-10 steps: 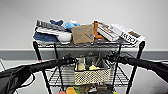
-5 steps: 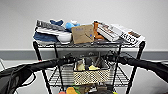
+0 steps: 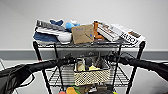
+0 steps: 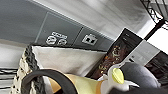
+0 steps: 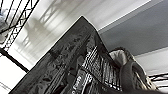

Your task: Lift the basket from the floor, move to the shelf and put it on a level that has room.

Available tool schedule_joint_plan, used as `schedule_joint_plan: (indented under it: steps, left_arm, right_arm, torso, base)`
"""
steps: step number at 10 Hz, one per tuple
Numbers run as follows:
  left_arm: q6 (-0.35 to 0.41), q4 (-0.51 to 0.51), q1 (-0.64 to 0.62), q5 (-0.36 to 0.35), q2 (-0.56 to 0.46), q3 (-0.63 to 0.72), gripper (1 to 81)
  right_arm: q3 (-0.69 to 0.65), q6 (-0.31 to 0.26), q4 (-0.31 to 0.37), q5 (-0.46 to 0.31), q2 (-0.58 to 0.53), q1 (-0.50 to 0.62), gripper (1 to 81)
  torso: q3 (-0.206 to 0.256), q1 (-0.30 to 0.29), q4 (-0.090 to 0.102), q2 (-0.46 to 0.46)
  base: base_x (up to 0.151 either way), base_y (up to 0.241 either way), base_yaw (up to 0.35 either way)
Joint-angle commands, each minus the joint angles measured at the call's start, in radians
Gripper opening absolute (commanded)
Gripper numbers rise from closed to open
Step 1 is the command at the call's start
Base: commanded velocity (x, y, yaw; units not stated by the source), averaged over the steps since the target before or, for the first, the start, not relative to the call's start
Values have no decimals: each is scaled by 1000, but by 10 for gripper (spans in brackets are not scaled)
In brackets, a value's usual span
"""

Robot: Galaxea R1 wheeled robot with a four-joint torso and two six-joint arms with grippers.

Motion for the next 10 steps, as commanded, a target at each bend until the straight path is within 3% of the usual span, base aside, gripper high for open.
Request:
schedule_joint_plan:
  steps: [1,10]
  left_arm:
    - [6,-9,-208,-29,-127,178,811]
    - [4,-14,-158,-60,-415,489,811]
  right_arm:
    - [163,7,9,20,-121,166,811]
    - [536,7,24,85,-464,126,811]
  torso:
    - [0,0,0,0]
    - [0,0,0,0]
  base:
    - [0,0,0]
    - [0,0,0]
